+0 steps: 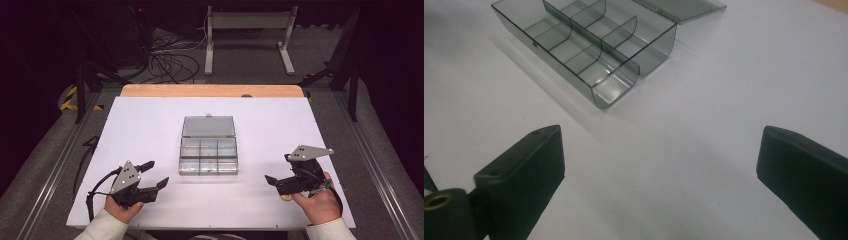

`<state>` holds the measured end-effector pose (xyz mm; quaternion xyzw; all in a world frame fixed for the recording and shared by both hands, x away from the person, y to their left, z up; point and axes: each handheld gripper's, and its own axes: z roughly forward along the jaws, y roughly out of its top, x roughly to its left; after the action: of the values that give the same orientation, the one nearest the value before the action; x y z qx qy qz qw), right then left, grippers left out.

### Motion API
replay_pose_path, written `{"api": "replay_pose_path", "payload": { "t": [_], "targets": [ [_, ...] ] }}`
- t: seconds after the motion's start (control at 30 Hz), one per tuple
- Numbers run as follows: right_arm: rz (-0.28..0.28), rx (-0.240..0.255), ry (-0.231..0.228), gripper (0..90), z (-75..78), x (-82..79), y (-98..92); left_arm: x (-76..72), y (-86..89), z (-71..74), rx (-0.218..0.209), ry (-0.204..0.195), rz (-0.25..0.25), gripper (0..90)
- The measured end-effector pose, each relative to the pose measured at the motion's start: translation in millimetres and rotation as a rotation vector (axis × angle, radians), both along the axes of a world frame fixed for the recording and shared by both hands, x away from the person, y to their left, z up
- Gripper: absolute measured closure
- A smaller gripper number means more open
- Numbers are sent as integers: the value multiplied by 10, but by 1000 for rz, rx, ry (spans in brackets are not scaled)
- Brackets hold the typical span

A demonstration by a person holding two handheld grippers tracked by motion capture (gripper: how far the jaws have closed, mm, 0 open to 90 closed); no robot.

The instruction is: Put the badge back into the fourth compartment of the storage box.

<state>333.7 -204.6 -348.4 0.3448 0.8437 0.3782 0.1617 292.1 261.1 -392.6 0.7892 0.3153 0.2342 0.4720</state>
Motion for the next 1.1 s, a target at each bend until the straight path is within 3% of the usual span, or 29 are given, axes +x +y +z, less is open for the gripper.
{"api": "replay_pose_path", "payload": {
  "t": [0.5, 1.1],
  "targets": [
    [-33, -148, 118, 94, -256, -3, -9, 1, -4, -4, 7, -1, -1, 300],
    [-19, -236, 230, 151, -426, 35, -104, 3, -5, -6, 10, 1, -2, 299]
  ]
}}
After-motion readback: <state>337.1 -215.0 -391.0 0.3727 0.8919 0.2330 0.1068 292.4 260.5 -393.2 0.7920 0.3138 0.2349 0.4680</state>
